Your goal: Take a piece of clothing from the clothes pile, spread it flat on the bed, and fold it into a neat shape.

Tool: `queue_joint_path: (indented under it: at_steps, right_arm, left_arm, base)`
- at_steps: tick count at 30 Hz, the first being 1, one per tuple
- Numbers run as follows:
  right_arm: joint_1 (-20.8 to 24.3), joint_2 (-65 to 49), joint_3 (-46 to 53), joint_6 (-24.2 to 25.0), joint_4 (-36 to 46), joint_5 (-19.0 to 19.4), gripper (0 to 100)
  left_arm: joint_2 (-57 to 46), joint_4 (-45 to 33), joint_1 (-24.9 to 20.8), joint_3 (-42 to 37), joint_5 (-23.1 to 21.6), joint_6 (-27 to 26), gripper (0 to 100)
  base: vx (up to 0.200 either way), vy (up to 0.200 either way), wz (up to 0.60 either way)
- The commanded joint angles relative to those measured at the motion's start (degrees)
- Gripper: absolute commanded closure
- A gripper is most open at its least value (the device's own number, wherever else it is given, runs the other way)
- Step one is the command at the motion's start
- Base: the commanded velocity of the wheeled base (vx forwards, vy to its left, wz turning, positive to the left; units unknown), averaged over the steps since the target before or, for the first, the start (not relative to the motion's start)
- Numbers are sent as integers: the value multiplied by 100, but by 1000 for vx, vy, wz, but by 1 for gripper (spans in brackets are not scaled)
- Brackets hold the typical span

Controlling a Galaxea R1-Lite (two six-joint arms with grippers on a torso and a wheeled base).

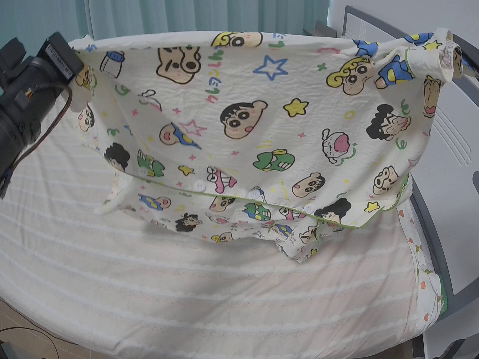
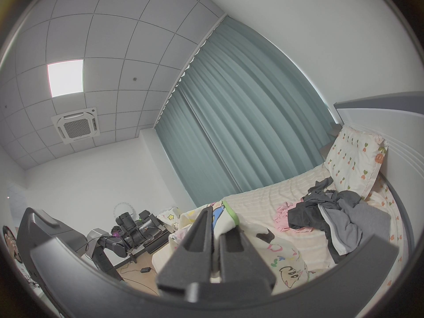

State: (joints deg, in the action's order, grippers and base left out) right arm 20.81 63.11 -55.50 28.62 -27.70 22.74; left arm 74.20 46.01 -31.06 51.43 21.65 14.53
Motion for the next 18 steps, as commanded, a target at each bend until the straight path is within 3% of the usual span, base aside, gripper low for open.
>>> queue_joint_path:
  at_steps: [1, 10, 18]
  right_arm:
    - [151, -150, 136, 29, -16, 20, 100]
    - [187, -141, 136, 29, -16, 29, 100]
    - [187, -141, 198, 20, 1, 38, 100]
  left_arm:
    - [-486, -4, -58, -757, 6, 15, 100]
    - [-591, -4, -58, -1241, 6, 384, 100]
    - [-644, 22, -58, -1443, 32, 410, 100]
  base:
    - [0, 0, 0]
    - [-200, 0, 0]
    - [0, 0, 0]
